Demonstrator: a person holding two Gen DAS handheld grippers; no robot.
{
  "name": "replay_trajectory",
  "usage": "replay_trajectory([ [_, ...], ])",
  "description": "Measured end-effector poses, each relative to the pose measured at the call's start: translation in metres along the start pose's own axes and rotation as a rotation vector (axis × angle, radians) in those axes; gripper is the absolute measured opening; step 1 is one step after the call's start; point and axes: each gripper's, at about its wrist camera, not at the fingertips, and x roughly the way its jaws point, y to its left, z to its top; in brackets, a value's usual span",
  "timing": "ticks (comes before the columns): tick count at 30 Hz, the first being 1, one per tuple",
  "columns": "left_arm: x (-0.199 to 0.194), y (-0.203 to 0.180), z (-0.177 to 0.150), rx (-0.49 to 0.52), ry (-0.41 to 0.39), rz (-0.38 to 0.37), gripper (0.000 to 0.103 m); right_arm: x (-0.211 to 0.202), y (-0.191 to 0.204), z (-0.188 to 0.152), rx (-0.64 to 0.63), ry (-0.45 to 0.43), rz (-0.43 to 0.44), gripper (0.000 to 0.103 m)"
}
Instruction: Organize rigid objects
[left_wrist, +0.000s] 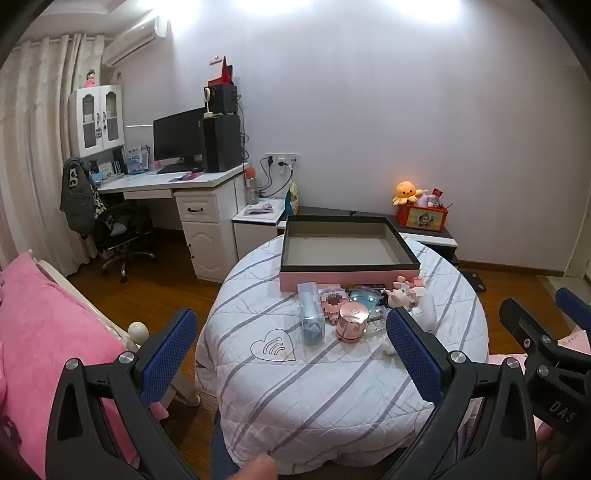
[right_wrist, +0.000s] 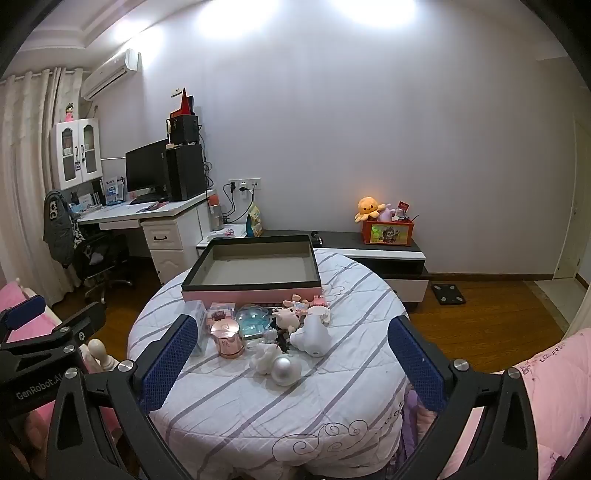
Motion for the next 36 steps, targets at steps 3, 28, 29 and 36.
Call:
replay_trajectory([
  [3,0.0,-0.001,0.0,0.004,-0.005,0.024,0.103,0.001,0.0,0.0,-0.001,-0.003,-0.001,0.103],
  [28,-0.01,0.008,0.006,-0.033,-0.068,0.062,0.103,0.001,0.009,0.002,-0.014,-0.01,-0.007,0.103],
  [29,-0.011,0.009,0.006,-0.036,-0.07,0.062,0.103,0.002,0.009,0.002,-0.015,-0.011,-0.006,0.103],
  [36,-0.016,0.01,0.004,-0.043,-0.087,0.067,0.103,0.001,0.011,0.001,-0.022,-0.014,0.0,0.103],
])
